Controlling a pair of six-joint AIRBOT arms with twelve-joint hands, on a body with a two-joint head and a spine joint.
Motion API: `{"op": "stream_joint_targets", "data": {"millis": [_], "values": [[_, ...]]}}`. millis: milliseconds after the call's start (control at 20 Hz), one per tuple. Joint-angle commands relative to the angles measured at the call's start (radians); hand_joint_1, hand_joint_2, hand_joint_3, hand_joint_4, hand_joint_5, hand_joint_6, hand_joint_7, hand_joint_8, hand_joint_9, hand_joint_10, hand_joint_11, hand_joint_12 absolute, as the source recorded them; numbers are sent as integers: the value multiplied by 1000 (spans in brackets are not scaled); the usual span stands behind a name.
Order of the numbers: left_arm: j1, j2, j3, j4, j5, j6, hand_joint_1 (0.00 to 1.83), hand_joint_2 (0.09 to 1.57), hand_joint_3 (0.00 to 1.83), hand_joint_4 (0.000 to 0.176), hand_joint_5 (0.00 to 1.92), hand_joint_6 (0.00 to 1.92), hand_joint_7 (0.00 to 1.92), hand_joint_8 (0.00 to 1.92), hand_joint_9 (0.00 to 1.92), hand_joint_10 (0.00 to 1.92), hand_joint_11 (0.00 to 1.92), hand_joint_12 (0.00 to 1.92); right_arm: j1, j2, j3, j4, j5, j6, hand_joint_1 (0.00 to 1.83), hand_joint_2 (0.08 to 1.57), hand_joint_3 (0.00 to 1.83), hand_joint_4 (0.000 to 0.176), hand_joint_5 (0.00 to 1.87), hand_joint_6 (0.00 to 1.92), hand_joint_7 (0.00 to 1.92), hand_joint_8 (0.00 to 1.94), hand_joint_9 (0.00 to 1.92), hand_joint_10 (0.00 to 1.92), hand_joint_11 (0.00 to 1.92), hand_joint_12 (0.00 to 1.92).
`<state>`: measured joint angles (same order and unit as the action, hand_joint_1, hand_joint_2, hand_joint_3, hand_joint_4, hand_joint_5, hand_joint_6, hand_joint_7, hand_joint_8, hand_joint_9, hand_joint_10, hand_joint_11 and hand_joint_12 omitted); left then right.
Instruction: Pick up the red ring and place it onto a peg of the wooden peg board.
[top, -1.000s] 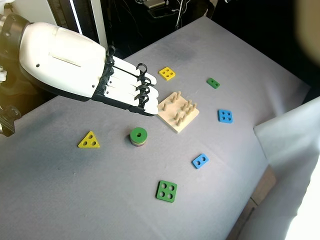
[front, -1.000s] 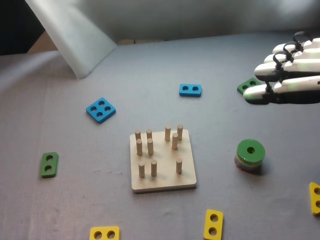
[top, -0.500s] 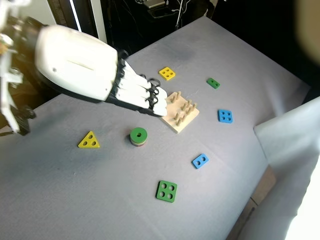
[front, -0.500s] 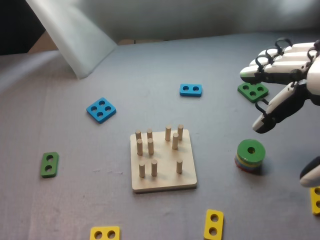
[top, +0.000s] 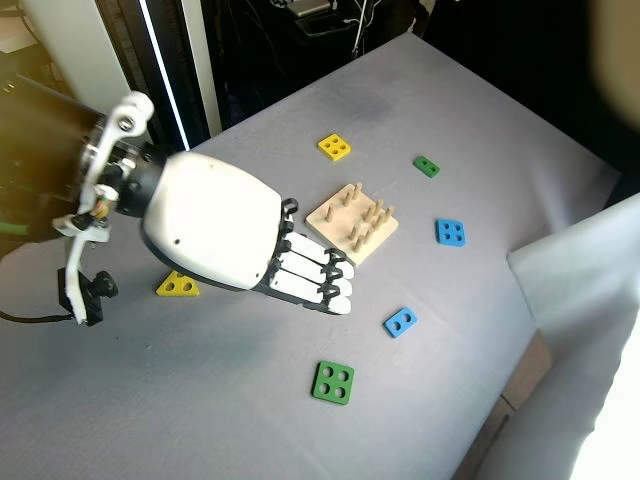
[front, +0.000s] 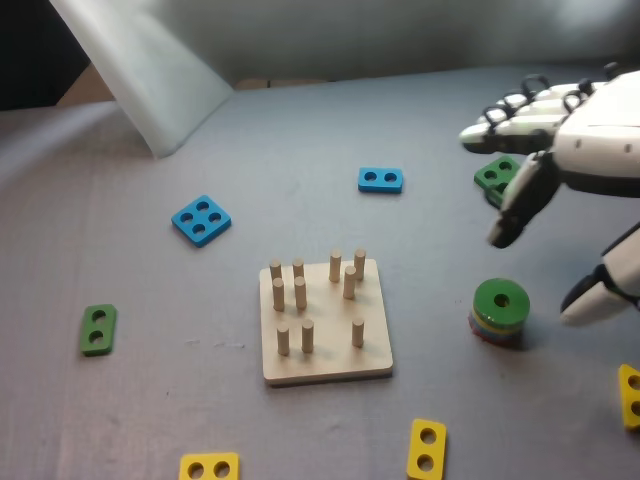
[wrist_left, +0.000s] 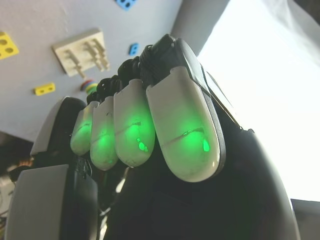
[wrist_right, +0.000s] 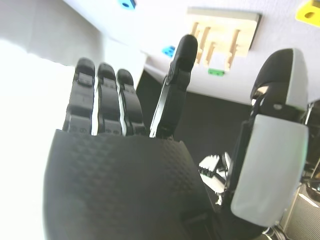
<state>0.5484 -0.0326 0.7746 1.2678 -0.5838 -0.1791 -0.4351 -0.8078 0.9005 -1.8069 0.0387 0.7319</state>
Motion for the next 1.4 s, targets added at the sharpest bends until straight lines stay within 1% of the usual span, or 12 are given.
{"op": "stream_joint_targets", "data": {"millis": [0, 50, 150, 350, 600, 700, 750, 850, 900, 1050, 1300, 1350], "values": [[-8, 8, 2, -48, -14, 7, 730, 1552, 0, 176, 1551, 1921, 1691, 1921, 1744, 1921, 1895, 1921, 5, -9, 7, 7, -38, 0, 953, 760, 7, 171, 833, 11, 0, 0, 0, 0, 0, 0], [-7, 10, 0, -48, -14, 9, 697, 1563, 4, 176, 1548, 1921, 1693, 1921, 1746, 1921, 1888, 1921, 5, -16, 12, 7, -44, 0, 973, 763, 7, 155, 834, 10, 0, 0, 0, 0, 0, 0], [-6, 12, -1, -48, -14, 20, 739, 1549, 0, 176, 1537, 1921, 1685, 1921, 1744, 1921, 1882, 1921, -1, -42, 32, 7, -56, 0, 971, 772, 11, 152, 827, 6, 2, 1, 0, 0, 0, 0], [-6, 8, -12, -48, -2, 31, 708, 1550, 0, 176, 1544, 1921, 1683, 1921, 1737, 1921, 1882, 1921, -20, -100, 85, 7, -74, 2, 960, 778, 11, 169, 815, 0, 0, 0, 0, 0, 0, 0], [-6, 8, -33, -47, 4, 46, 715, 1552, 0, 176, 1563, 1921, 1694, 1921, 1746, 1921, 1883, 1921, -35, -147, 120, 7, -85, 2, 939, 777, 8, 167, 806, 2, 1, 0, 0, 0, 0, 0], [-5, 7, -36, -46, 4, 54, 736, 1554, 1, 176, 1556, 1921, 1693, 1921, 1750, 1921, 1897, 1921, -44, -161, 132, 7, -87, 2, 948, 778, 8, 162, 820, 8, 0, 0, 0, 0, 0, 0], [-5, 7, -38, -46, 6, 56, 698, 1562, 4, 176, 1557, 1921, 1688, 1921, 1740, 1921, 1885, 1921, -47, -169, 140, 7, -89, 2, 948, 776, 7, 160, 822, 8, 0, 0, 0, 0, 0, 0], [-6, 7, -45, -47, 17, 56, 711, 1552, 0, 176, 1564, 1921, 1693, 1921, 1745, 1921, 1891, 1921, -49, -181, 150, 7, -89, 2, 935, 776, 6, 164, 815, 4, 0, 0, 0, 0, 0, 0], [-7, 5, -47, -47, 21, 56, 730, 1549, 0, 176, 1558, 1921, 1693, 1921, 1750, 1921, 1891, 1921, -49, -186, 153, 7, -89, 2, 912, 775, 5, 174, 809, 2, 0, 0, 0, 0, 0, 0], [-8, 3, -56, -46, 24, 58, 726, 1548, 0, 176, 1557, 1921, 1688, 1921, 1740, 1921, 1881, 1921, -54, -203, 158, 6, -89, 2, 909, 776, 5, 176, 818, 5, 5, 2, 0, 0, 0, 0], [-8, 5, -52, -47, 11, 60, 703, 1553, 1, 176, 1551, 1921, 1685, 1921, 1738, 1921, 1886, 1921, -76, -224, 176, 6, -92, 1, 914, 779, 6, 172, 813, 2, 6, 1, 0, 0, 0, 0], [-9, 4, -49, -47, 11, 60, 720, 1548, 0, 176, 1557, 1921, 1689, 1921, 1742, 1921, 1888, 1921, -82, -228, 179, 6, -93, 1, 903, 778, 5, 175, 815, 3, 6, 1, 0, 0, 0, 0]]}}
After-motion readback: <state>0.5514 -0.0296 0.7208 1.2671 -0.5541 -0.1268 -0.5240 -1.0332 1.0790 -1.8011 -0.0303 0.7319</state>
